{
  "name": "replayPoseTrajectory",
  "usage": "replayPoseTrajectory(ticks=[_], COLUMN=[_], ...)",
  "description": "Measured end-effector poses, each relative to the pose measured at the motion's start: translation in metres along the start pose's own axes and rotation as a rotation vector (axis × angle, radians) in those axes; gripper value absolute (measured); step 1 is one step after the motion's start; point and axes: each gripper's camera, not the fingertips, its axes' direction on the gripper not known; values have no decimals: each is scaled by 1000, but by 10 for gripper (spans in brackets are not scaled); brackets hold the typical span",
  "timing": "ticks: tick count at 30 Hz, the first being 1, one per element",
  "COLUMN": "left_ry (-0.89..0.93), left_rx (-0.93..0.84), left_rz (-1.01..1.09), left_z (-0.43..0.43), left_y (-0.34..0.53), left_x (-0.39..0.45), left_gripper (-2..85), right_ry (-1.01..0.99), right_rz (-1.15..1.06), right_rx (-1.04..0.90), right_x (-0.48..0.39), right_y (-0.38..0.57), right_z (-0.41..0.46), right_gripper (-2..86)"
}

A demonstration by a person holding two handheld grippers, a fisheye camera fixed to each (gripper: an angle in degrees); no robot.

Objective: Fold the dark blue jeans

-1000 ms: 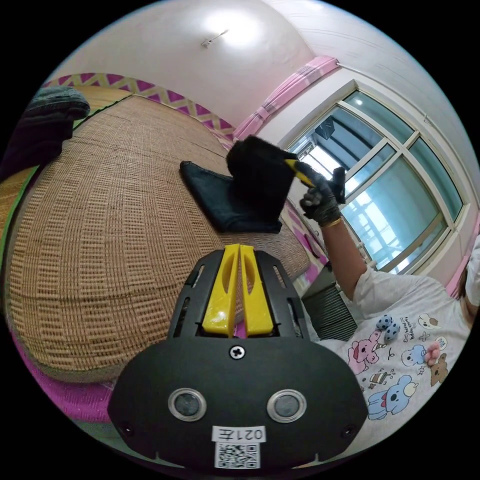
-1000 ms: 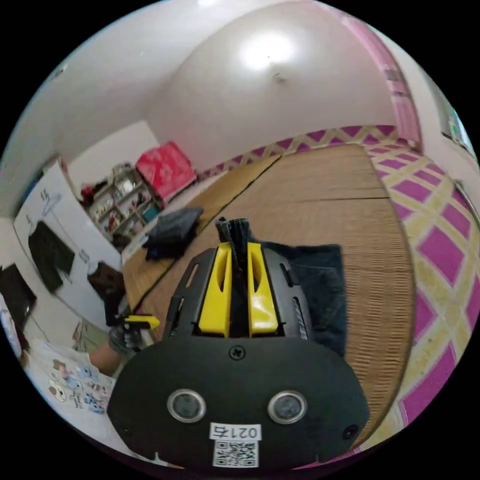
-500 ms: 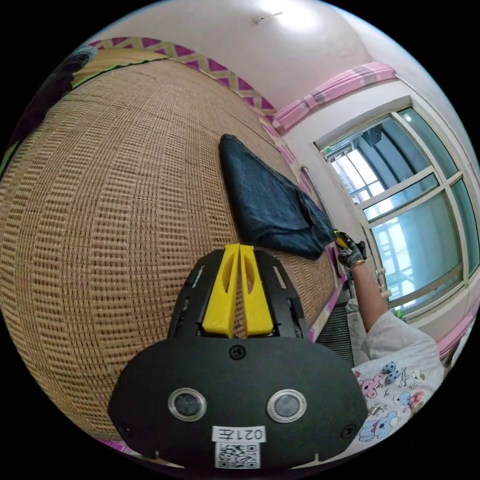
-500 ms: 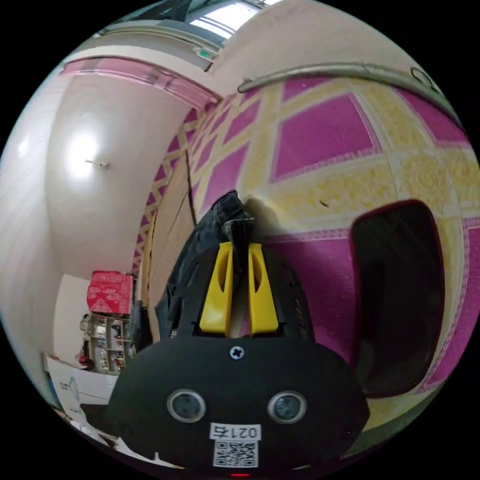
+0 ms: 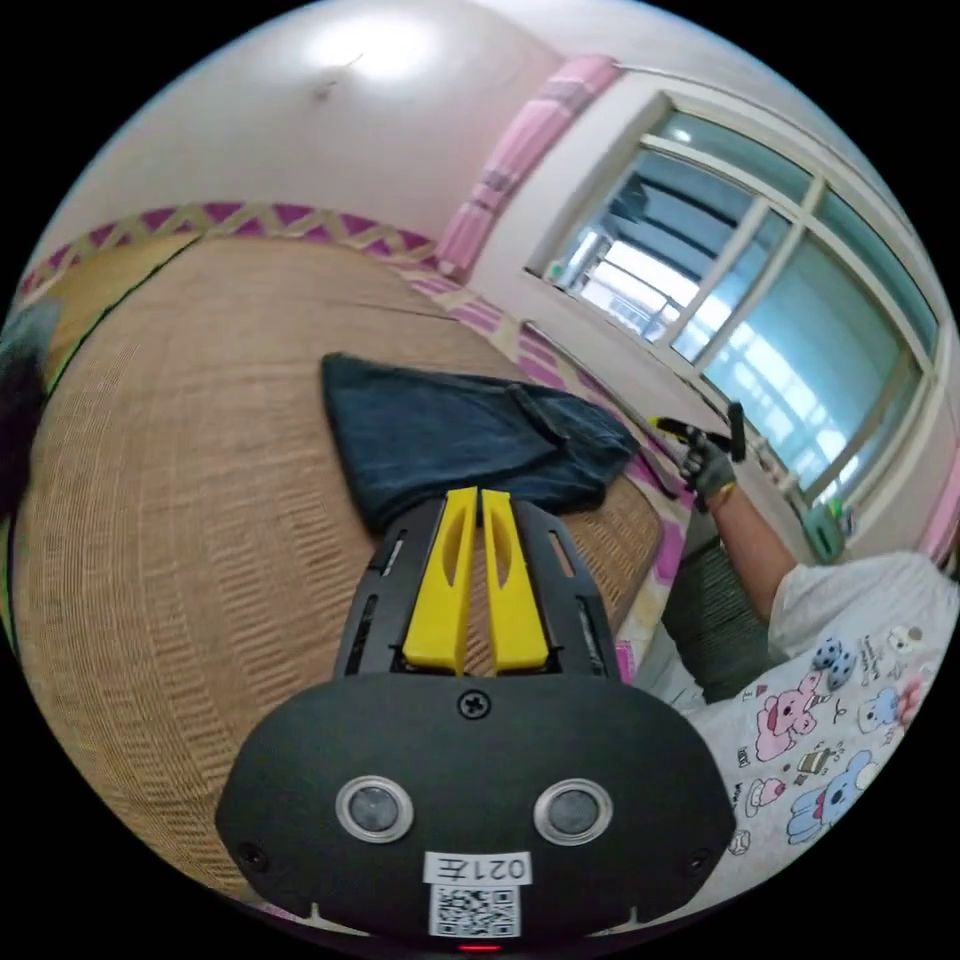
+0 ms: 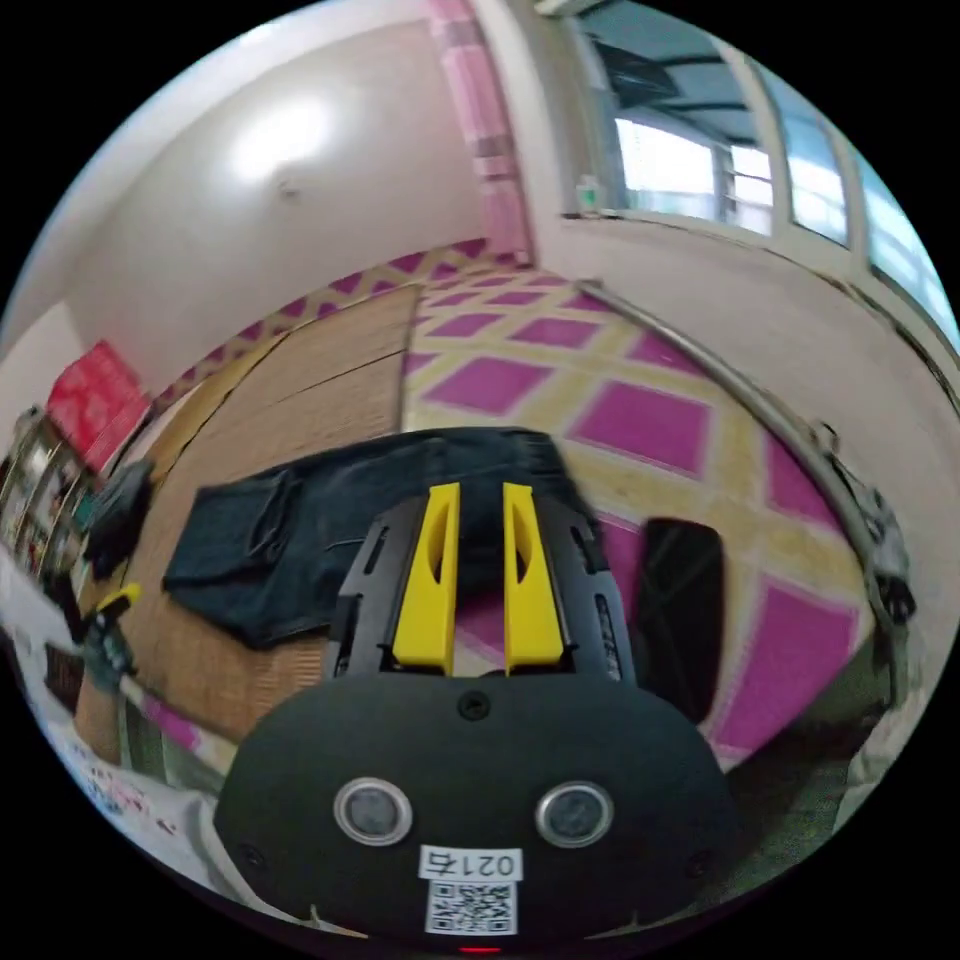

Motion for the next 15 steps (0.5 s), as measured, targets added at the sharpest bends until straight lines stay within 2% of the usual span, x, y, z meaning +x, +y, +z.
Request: replayPoseTrajectory(ticks=[3,7,11,15], left_ry=[-23,-50,-135,-128], left_rx=[-52,-132,-223,-279], left_rz=[187,289,344,389], left_z=[48,116,180,212], left_y=[-30,-62,-87,-99], left_x=[54,93,112,121], left_gripper=[65,79,97,114], right_ry=[-178,-111,-81,-86], right_rz=[-202,-407,-439,-393], right_rx=[-62,-57,-75,-161], right_x=[-77,-156,-173,-167], right_y=[-6,-4,-12,-15], right_z=[35,81,109,140], right_gripper=[85,90,91,88])
